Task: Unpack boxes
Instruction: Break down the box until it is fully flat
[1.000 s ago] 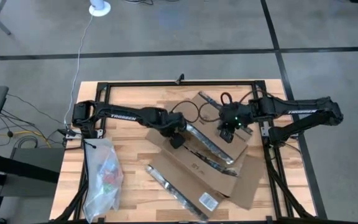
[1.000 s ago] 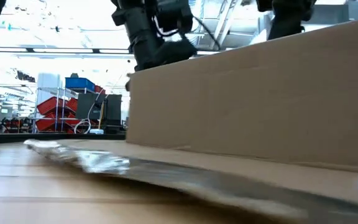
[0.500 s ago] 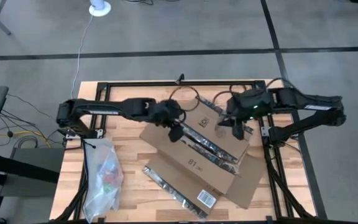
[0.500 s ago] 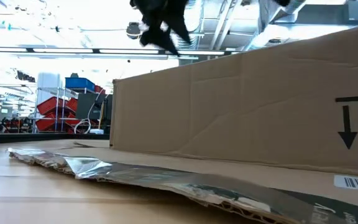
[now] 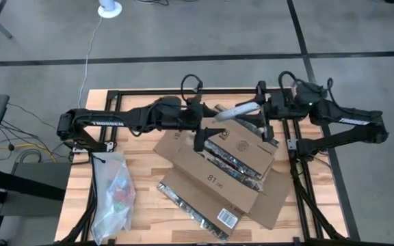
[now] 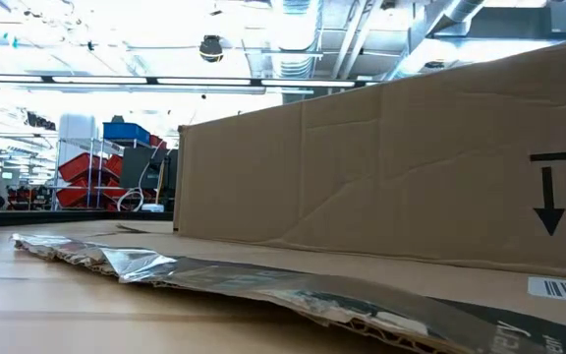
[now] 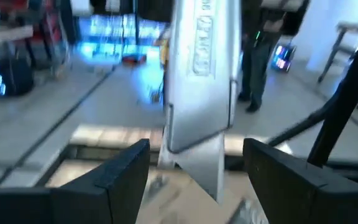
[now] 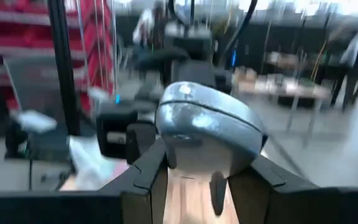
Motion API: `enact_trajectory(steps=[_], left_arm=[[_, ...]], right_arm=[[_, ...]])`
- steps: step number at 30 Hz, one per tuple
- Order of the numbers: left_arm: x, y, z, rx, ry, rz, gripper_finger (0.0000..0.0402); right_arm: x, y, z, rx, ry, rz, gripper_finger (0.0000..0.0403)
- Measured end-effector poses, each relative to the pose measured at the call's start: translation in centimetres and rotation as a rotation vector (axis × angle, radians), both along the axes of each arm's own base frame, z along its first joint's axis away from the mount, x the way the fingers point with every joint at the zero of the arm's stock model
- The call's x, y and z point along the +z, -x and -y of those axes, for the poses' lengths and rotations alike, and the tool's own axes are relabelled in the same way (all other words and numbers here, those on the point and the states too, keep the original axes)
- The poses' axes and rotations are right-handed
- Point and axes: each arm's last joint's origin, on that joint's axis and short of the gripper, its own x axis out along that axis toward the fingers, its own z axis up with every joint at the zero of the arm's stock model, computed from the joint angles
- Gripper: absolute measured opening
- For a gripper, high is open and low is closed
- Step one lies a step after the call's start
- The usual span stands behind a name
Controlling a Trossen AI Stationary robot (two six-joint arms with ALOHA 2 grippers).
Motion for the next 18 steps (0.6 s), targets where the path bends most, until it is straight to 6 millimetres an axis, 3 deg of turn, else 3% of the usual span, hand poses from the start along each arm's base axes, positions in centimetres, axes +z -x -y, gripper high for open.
enact_trajectory(steps=[8, 18], left_arm=[[2.1, 0.1, -0.1, -0.002, -0.038, 0.218, 0.0242], [2.6, 0.2, 0.1, 0.001, -0.08, 0.27, 0.0242]], right_arm=[[-0.3, -2.1, 0.0, 0.05, 0.017, 0.075, 0.0116], [-0.5, -4.1, -0.2, 0.058, 0.033, 0.146, 0.0116]])
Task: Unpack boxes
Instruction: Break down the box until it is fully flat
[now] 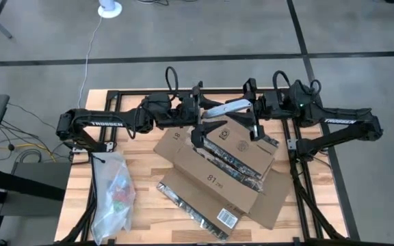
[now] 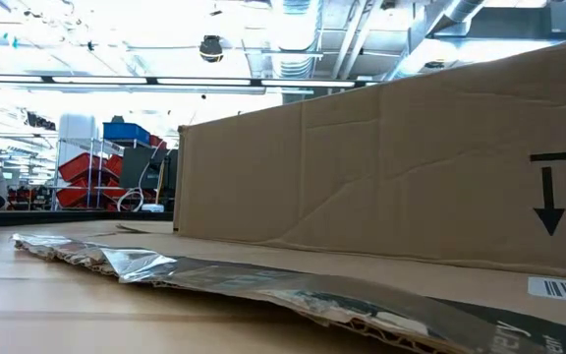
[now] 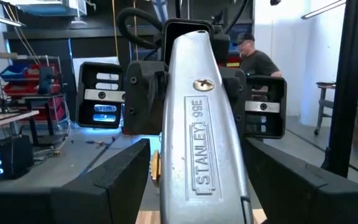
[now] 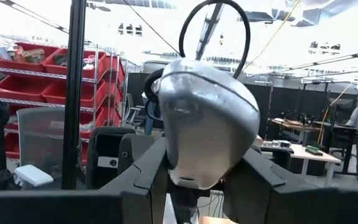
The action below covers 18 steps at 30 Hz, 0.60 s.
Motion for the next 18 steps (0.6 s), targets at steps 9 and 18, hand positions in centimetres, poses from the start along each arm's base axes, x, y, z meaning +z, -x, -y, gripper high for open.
enact_trajectory(steps=[9, 18], left_arm=[[0.75, 0.52, -0.04, 0.01, -0.001, 0.047, 0.0242], [0.73, 0.53, -0.04, 0.014, -0.016, 0.039, 0.0242]], right_arm=[[-0.12, 0.1, -0.01, -0.003, 0.002, -0.022, 0.0116], [-0.16, 0.08, -0.01, -0.002, 0.0, -0.026, 0.0116]])
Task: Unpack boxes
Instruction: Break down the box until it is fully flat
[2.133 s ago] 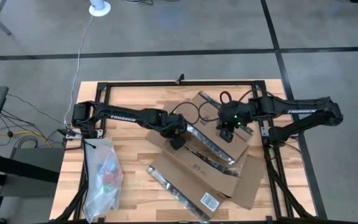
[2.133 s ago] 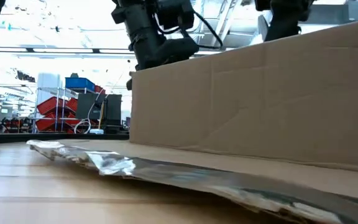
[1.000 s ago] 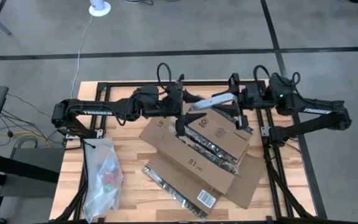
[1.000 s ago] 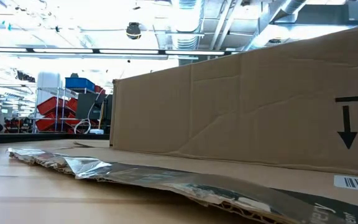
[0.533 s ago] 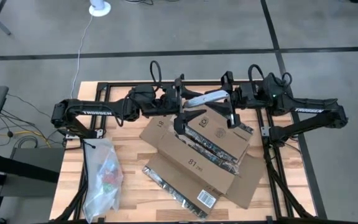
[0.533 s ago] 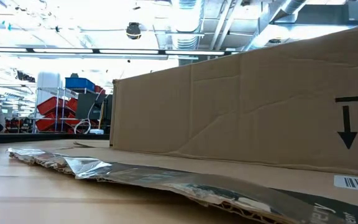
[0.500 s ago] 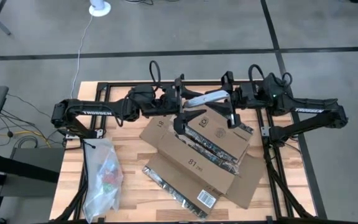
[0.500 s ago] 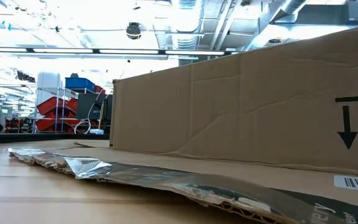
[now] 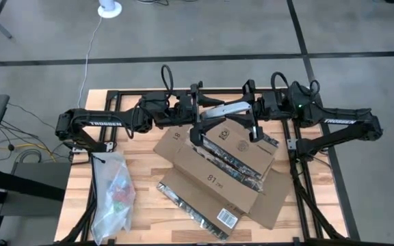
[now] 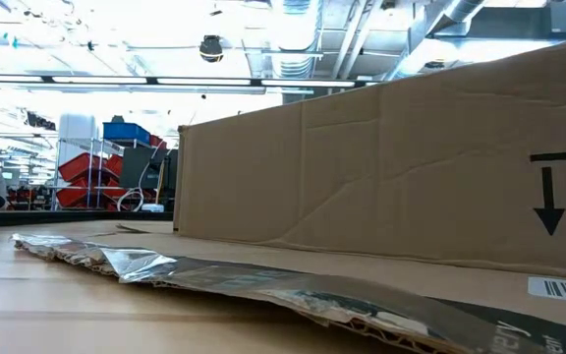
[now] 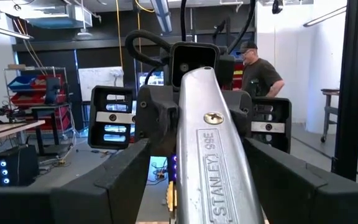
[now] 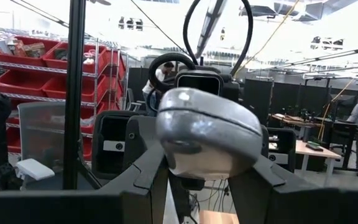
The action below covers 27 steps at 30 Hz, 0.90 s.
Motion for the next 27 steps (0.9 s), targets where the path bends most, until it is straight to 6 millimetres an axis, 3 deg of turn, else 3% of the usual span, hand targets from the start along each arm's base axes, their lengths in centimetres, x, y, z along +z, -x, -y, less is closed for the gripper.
enact_trajectory(steps=[7, 13, 23, 27], left_arm=[[0.25, 0.08, -0.03, -0.001, -0.005, 0.026, 0.0225], [0.23, 0.1, -0.15, -0.011, -0.013, 0.02, 0.0122], [0.07, 0.1, -0.21, 0.0, -0.021, -0.003, 0.0117], [0.02, 0.3, -0.43, 0.021, -0.021, -0.036, 0.0117]], right_arm=[[-0.12, -0.02, 0.02, 0.001, -0.002, -0.014, 0.0116], [-0.2, -0.03, 0.0, 0.008, -0.013, -0.022, 0.0116], [-0.46, -0.08, 0.02, 0.006, -0.013, -0.048, 0.0118], [-0.56, -0.14, 0.12, -0.019, -0.022, -0.054, 0.019]])
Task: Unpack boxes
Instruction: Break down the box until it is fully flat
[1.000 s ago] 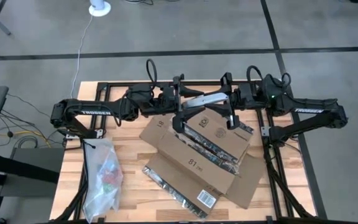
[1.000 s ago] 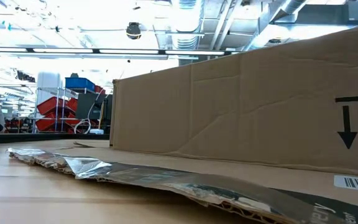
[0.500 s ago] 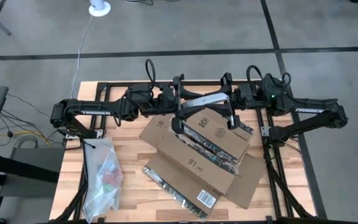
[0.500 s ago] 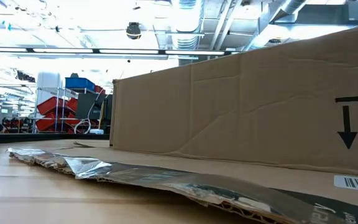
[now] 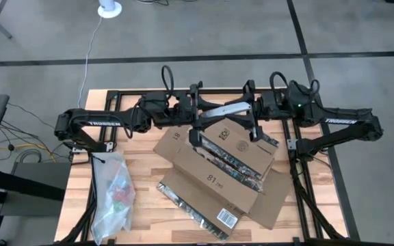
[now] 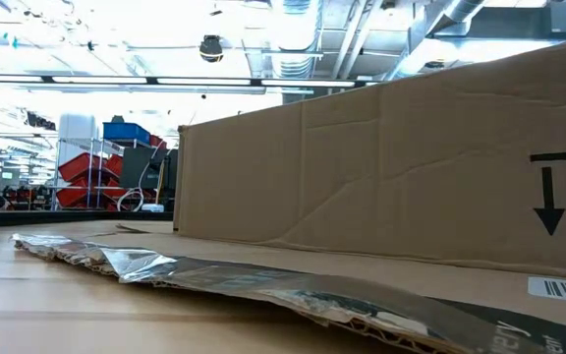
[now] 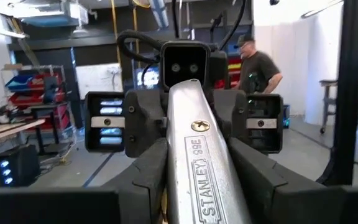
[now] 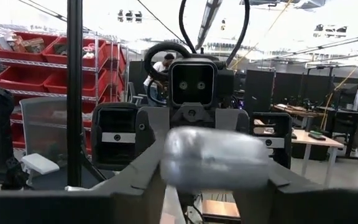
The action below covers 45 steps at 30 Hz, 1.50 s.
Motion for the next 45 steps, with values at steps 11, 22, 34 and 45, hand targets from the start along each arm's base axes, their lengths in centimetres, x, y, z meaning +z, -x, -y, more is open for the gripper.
enact_trajectory(steps=[11, 22, 34, 45], left_arm=[[-0.6, 1.4, -0.5, 0.073, 0.007, -0.189, 0.0117], [0.4, 3.0, -1.6, 0.096, 0.025, -0.258, 0.0117], [0.9, 3.4, -1.2, 0.002, 0.094, -0.334, 0.0117], [0.8, 3.3, -1.1, -0.005, 0.106, -0.332, 0.0117]], right_arm=[[-1.7, -0.1, 1.2, -0.033, -0.114, -0.172, 0.0288], [-2.0, -0.5, 1.3, -0.025, -0.107, -0.186, 0.0291], [-2.4, -1.1, 1.2, -0.018, -0.102, -0.208, 0.0291], [-2.9, -2.4, 1.2, -0.019, -0.05, -0.196, 0.0291]])
